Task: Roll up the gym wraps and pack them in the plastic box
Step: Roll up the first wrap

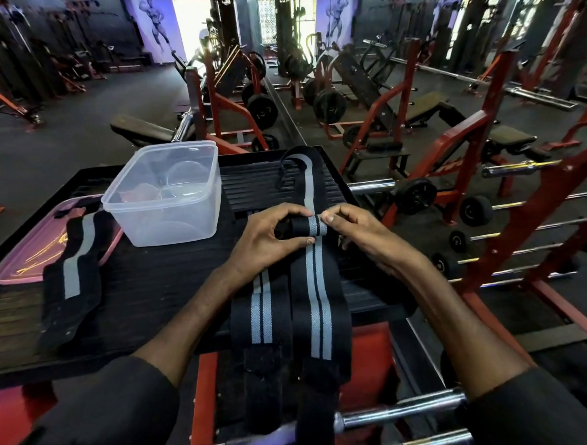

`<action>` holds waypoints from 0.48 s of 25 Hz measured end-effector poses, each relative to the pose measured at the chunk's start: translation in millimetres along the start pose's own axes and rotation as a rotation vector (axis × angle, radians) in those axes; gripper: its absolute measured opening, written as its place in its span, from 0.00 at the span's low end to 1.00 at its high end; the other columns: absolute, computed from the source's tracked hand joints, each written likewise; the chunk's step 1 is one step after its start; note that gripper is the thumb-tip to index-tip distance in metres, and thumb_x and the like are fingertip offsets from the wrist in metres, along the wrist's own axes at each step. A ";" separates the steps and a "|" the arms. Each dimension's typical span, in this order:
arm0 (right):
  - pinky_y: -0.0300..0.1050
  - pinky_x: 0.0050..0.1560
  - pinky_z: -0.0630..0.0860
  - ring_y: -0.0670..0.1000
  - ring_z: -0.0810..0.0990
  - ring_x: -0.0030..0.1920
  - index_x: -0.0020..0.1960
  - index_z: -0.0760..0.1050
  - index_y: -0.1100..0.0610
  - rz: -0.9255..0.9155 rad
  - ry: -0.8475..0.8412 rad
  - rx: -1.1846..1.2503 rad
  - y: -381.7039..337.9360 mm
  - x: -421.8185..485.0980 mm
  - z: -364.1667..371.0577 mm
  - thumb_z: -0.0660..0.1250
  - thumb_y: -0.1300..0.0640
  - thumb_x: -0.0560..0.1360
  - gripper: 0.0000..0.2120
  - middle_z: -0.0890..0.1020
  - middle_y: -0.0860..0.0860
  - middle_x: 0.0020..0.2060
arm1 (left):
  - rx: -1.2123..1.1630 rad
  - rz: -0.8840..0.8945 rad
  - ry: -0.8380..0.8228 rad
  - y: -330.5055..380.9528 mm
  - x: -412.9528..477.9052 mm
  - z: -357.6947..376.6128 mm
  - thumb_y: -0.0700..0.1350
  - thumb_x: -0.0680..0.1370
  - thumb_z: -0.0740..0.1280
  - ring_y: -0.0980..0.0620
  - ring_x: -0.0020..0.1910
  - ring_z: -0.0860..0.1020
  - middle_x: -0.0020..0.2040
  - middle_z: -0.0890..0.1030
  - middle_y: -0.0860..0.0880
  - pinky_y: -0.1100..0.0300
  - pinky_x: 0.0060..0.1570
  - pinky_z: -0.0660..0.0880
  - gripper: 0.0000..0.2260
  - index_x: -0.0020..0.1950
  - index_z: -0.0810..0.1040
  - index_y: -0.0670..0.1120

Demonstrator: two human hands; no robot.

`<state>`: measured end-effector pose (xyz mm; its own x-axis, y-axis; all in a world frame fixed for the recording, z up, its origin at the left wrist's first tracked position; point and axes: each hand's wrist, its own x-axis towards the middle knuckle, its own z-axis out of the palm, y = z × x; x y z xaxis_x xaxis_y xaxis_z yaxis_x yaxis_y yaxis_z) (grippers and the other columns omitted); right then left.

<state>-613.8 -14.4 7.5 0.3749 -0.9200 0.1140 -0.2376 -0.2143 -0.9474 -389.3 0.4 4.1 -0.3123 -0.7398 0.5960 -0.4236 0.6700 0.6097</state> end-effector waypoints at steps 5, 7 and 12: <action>0.37 0.46 0.75 0.45 0.79 0.47 0.54 0.82 0.56 -0.221 0.120 0.155 -2.0 6.3 -4.4 0.71 0.58 0.78 0.06 0.83 0.52 0.47 | -0.314 -0.405 -0.243 1.9 17.3 -2.1 0.44 0.75 0.76 0.56 0.60 0.81 0.59 0.83 0.53 0.56 0.58 0.81 0.18 0.64 0.79 0.50; 0.39 0.52 0.77 0.47 0.81 0.50 0.55 0.81 0.59 -0.289 0.135 0.149 -5.2 7.7 -6.9 0.73 0.61 0.76 0.08 0.83 0.54 0.49 | -0.380 -0.478 -0.271 0.2 20.3 -0.8 0.43 0.76 0.75 0.53 0.58 0.83 0.56 0.84 0.51 0.49 0.53 0.83 0.16 0.63 0.79 0.51; 0.34 0.47 0.76 0.40 0.81 0.46 0.56 0.79 0.62 -0.333 0.113 0.038 -11.0 13.6 -12.0 0.74 0.69 0.73 0.13 0.82 0.49 0.47 | -0.356 -0.400 -0.107 -7.6 26.5 7.6 0.37 0.72 0.78 0.55 0.53 0.83 0.53 0.84 0.52 0.60 0.48 0.82 0.19 0.61 0.80 0.47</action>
<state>-616.8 -28.5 23.0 0.3239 -0.8326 0.4494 -0.0850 -0.4987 -0.8626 -400.8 -24.8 11.3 -0.2787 -0.9310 0.2359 -0.2185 0.3007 0.9284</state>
